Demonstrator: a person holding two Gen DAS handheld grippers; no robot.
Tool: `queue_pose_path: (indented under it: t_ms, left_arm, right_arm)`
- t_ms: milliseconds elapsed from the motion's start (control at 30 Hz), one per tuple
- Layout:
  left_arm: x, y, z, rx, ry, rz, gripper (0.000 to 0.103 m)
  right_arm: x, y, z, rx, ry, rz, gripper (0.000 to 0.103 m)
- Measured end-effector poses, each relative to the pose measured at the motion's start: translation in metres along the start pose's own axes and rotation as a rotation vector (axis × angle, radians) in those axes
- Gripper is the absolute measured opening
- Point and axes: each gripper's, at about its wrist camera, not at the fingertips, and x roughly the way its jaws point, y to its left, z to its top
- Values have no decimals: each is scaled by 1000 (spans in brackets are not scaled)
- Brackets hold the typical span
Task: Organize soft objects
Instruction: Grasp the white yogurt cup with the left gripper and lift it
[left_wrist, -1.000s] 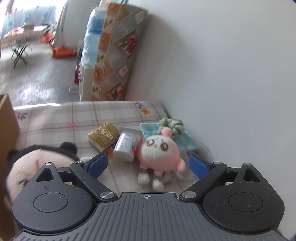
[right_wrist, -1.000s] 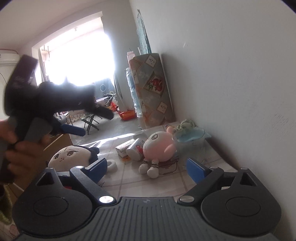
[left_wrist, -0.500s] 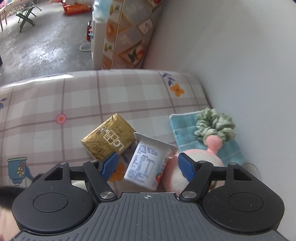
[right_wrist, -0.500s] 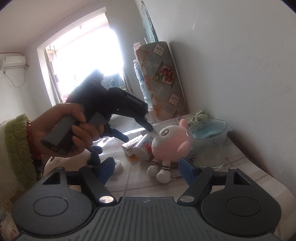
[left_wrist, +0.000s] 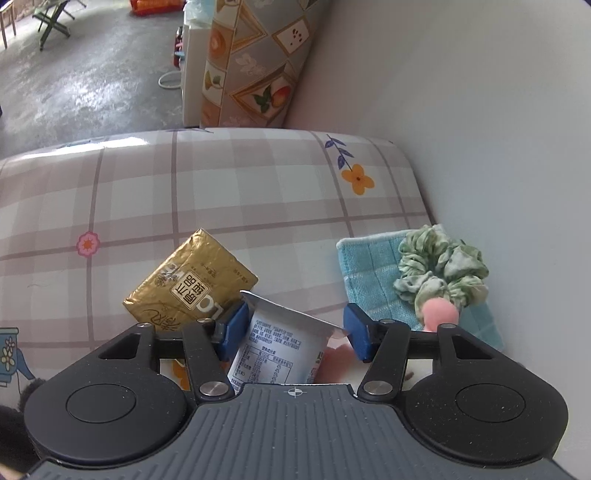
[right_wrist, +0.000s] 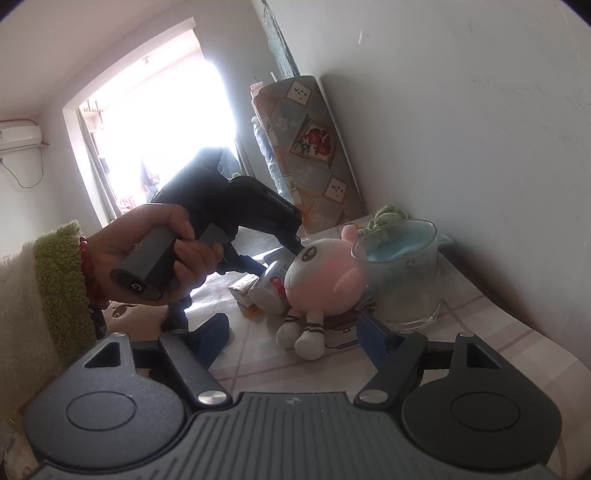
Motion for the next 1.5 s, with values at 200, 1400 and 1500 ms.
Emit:
queue_pose_path:
  t_ms: [200, 1400, 1500]
  left_arm:
    - [-20, 3, -10, 1, -35, -25, 36]
    - [-33, 21, -42, 26, 39, -81, 61]
    - [-34, 24, -42, 18, 39, -101, 60]
  right_arm:
    - [-4, -2, 1, 9, -12, -2, 79]
    - [85, 3, 15, 31, 202, -44, 58]
    - [94, 3, 11, 36, 227, -74, 54]
